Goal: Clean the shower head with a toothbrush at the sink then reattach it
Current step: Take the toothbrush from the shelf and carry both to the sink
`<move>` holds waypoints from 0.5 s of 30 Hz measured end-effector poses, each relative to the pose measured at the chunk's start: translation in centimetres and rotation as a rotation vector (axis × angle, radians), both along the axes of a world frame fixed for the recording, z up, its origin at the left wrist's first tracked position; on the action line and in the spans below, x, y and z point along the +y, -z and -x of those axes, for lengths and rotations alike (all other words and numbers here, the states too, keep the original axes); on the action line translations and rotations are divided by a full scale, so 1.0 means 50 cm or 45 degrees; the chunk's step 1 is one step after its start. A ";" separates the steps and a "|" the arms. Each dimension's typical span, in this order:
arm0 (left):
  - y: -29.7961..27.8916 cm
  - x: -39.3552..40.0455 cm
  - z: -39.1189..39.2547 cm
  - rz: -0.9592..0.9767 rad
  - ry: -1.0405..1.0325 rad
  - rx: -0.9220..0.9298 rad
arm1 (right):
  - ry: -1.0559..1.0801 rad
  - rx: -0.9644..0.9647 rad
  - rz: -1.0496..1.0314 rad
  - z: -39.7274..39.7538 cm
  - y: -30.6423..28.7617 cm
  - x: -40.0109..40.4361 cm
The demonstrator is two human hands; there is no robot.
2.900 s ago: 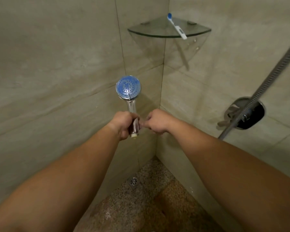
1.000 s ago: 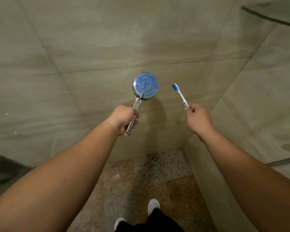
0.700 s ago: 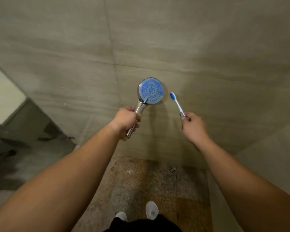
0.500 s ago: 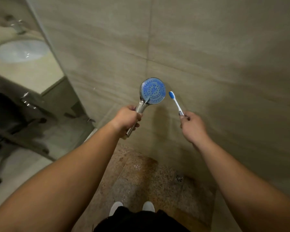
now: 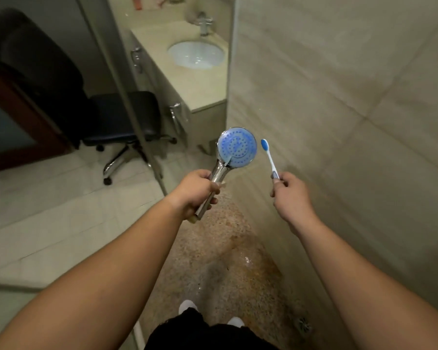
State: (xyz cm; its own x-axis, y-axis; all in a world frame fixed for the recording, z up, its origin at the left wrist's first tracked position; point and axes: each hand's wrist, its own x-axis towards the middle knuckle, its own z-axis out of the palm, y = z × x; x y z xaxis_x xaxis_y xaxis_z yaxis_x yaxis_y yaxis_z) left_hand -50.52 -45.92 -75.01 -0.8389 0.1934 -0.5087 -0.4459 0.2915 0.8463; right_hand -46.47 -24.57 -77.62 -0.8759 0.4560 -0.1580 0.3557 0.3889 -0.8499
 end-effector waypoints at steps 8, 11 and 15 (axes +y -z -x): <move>0.021 -0.167 0.033 -0.045 -0.396 -0.077 | -0.240 -0.052 -0.004 0.103 0.007 -0.124; 0.019 -0.223 0.044 -0.052 -0.492 -0.077 | -0.313 -0.077 -0.019 0.119 0.021 -0.154; 0.026 -0.288 0.055 -0.031 -0.621 -0.068 | -0.394 -0.160 0.017 0.111 0.060 -0.157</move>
